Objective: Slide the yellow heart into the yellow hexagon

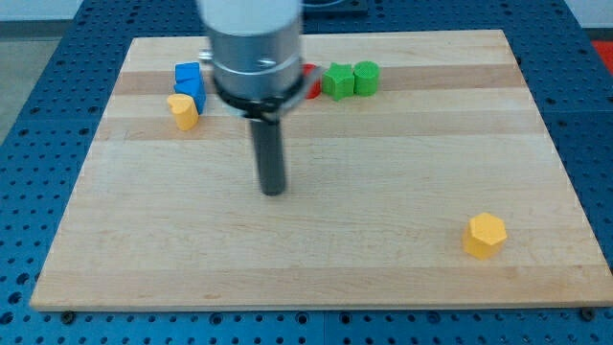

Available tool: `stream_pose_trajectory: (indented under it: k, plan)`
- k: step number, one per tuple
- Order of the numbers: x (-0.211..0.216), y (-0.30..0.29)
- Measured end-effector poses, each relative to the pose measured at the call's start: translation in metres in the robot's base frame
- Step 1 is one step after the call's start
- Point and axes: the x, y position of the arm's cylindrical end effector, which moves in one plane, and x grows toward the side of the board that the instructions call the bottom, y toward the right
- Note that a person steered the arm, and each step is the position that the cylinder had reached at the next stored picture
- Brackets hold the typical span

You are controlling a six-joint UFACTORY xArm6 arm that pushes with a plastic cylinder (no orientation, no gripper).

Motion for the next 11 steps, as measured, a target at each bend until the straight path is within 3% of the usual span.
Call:
stream_pose_trajectory:
  k: [2, 4, 5, 7, 11]
  plan:
    - [-0.04, -0.101]
    - [-0.091, -0.157]
    - [-0.118, -0.157]
    - [-0.127, -0.111]
    - [-0.079, -0.05]
